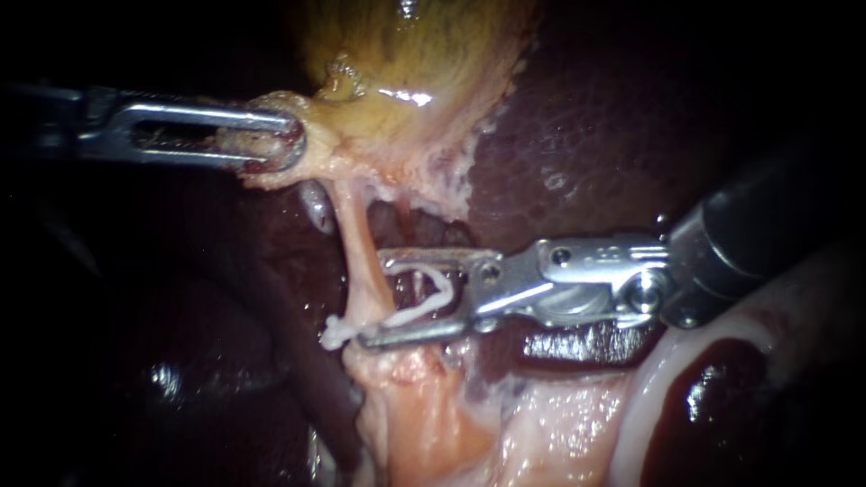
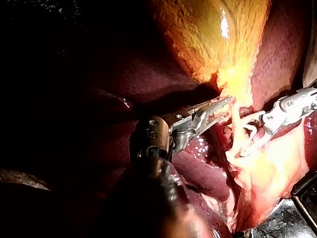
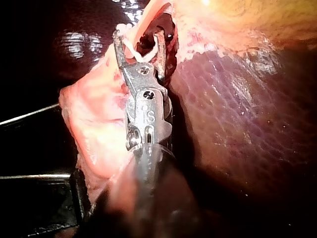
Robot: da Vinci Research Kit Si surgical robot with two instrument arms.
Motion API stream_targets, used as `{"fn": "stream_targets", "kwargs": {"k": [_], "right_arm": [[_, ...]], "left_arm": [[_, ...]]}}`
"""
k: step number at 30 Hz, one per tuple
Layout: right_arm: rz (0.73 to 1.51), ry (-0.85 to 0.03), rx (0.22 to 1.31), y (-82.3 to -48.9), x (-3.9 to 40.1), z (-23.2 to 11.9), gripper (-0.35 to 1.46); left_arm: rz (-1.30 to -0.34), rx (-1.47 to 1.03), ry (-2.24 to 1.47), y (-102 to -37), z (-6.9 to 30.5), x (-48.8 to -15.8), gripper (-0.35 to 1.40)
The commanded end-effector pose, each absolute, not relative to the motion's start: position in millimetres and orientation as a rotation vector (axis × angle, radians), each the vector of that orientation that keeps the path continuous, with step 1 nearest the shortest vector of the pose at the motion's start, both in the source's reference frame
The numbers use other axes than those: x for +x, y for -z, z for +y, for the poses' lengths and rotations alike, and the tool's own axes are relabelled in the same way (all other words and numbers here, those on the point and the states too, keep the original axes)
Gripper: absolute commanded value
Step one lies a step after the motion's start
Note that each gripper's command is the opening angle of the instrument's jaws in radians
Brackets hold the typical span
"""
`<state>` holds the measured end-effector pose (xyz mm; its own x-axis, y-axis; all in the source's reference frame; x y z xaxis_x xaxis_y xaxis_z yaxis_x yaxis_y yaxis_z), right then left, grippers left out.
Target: Clipping second clip left tube
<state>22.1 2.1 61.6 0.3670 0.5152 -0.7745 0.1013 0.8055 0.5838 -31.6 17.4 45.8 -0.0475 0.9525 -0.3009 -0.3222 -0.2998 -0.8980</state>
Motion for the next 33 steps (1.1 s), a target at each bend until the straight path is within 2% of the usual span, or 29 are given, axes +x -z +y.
{"fn": "stream_targets", "kwargs": {"k": [1, 10, 21, 33], "right_arm": [[1.190, -0.289, 0.614, -61.5, 22.5, 1.9, 0.50], [1.225, -0.284, 0.687, -60.7, 25.0, 0.5, 0.50], [1.283, -0.261, 0.724, -57.0, 25.0, -1.1, 0.49], [1.278, -0.273, 0.738, -57.0, 24.8, -1.0, 0.37]], "left_arm": [[-0.793, -1.170, -1.567, -45.9, 17.3, -31.7, -0.35], [-0.791, -1.170, -1.567, -46.0, 17.3, -31.8, -0.35], [-0.793, -1.171, -1.568, -46.0, 17.3, -31.7, -0.35], [-0.793, -1.171, -1.568, -46.0, 17.3, -31.7, -0.35]]}}
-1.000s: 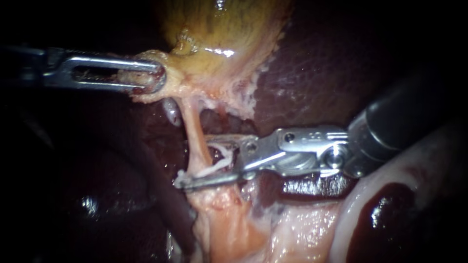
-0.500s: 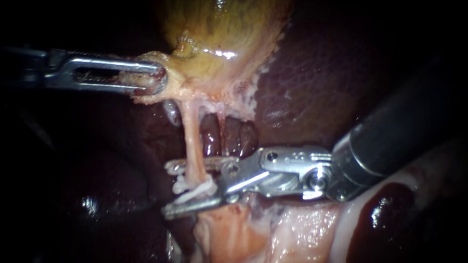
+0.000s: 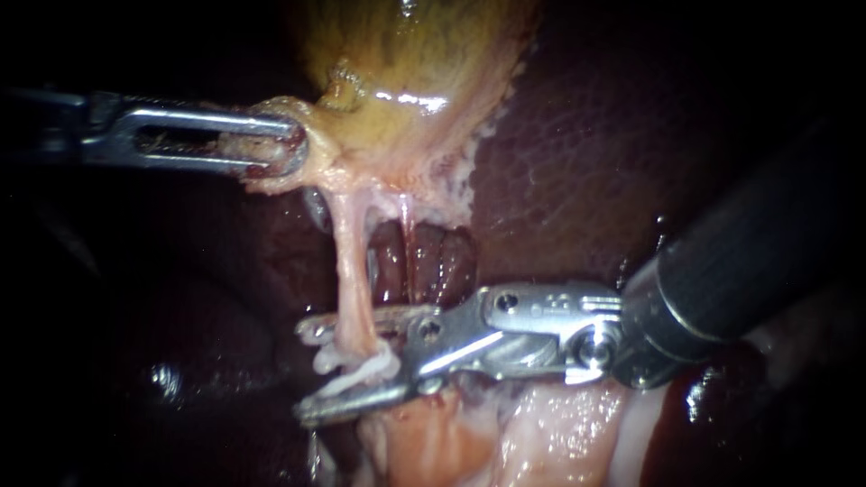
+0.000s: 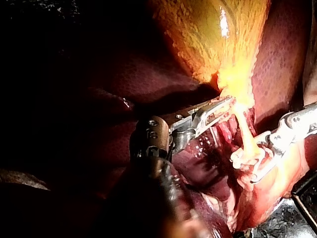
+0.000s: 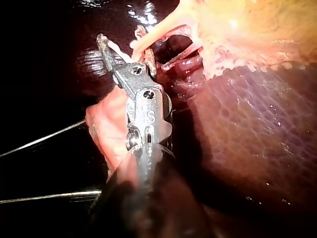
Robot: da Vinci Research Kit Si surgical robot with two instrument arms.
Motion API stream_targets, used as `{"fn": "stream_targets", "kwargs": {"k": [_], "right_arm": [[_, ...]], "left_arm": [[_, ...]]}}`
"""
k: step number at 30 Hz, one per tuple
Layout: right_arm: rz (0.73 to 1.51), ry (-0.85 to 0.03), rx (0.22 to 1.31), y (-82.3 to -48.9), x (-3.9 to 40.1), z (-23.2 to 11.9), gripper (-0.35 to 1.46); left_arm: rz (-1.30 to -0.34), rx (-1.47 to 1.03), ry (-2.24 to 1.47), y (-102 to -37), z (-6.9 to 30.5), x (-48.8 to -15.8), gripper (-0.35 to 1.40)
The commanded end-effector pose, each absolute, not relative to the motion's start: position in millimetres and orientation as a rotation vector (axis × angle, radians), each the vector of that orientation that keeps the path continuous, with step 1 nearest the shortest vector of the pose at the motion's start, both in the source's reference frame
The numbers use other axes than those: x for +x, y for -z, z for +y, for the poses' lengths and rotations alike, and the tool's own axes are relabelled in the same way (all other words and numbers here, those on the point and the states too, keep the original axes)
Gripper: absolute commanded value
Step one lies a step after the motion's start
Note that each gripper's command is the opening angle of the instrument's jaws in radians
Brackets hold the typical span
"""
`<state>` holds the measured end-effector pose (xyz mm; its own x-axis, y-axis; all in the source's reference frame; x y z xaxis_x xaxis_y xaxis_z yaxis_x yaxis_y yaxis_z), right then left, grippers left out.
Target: Clipping second clip left tube
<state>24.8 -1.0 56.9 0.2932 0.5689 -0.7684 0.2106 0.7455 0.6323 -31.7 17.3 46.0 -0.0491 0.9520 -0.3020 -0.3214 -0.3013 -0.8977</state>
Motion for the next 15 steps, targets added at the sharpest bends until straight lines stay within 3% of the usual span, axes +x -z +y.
{"fn": "stream_targets", "kwargs": {"k": [1, 6, 11, 15], "right_arm": [[1.276, -0.278, 0.742, -57.0, 24.7, -1.0, 0.34], [1.273, -0.287, 0.752, -57.0, 24.4, -0.7, 0.15], [1.268, -0.289, 0.787, -56.9, 24.0, -0.4, -0.34], [1.266, -0.284, 0.814, -56.9, 23.9, -0.1, -0.35]], "left_arm": [[-0.793, -1.171, -1.568, -46.0, 17.3, -31.7, -0.35], [-0.793, -1.171, -1.568, -46.0, 17.3, -31.7, -0.35], [-0.793, -1.171, -1.568, -46.0, 17.3, -31.7, -0.35], [-0.793, -1.171, -1.568, -46.1, 17.3, -31.7, -0.35]]}}
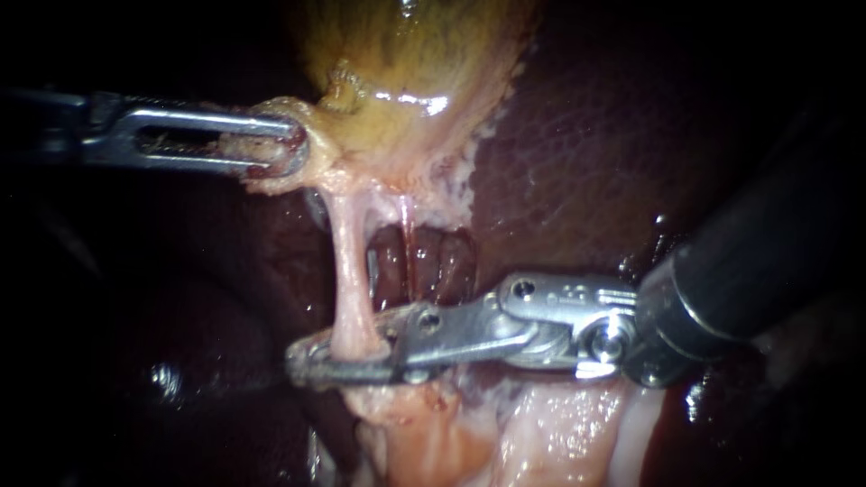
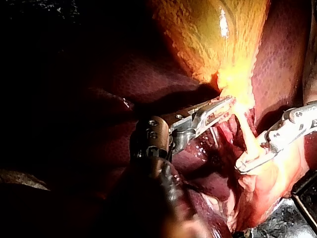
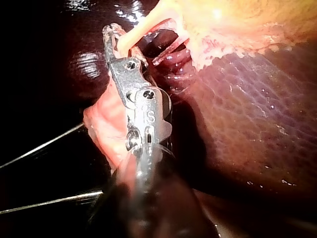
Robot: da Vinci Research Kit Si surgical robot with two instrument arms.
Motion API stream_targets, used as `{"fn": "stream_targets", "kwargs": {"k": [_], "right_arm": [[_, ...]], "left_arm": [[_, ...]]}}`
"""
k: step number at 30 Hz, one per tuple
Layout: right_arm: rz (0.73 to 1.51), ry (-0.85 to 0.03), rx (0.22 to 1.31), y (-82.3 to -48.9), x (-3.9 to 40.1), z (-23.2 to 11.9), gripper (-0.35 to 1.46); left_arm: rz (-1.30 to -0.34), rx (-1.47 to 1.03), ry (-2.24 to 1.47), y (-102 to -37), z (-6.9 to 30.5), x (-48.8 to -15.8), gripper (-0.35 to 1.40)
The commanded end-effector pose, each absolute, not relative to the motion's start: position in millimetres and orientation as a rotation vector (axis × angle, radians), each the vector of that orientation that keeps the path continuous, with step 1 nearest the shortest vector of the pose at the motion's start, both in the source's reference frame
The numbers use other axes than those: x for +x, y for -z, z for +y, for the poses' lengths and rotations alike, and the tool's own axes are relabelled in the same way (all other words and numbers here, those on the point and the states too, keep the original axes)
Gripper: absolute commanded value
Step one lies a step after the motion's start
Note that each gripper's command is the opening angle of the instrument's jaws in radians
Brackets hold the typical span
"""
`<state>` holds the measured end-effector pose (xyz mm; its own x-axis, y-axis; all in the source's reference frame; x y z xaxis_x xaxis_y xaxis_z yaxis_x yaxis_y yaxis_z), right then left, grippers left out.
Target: Clipping second clip left tube
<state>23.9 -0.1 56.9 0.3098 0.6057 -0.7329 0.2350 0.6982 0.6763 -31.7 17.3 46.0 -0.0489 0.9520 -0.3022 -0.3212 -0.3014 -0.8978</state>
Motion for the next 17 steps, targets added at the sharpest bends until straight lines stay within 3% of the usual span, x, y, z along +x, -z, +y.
{"fn": "stream_targets", "kwargs": {"k": [1, 17], "right_arm": [[1.265, -0.288, 0.816, -56.9, 23.9, 0.0, -0.35], [1.227, -0.308, 0.845, -57.5, 23.5, 0.4, -0.35]], "left_arm": [[-0.793, -1.171, -1.568, -46.1, 17.3, -31.7, -0.35], [-0.793, -1.171, -1.568, -46.3, 17.4, -31.7, -0.35]]}}
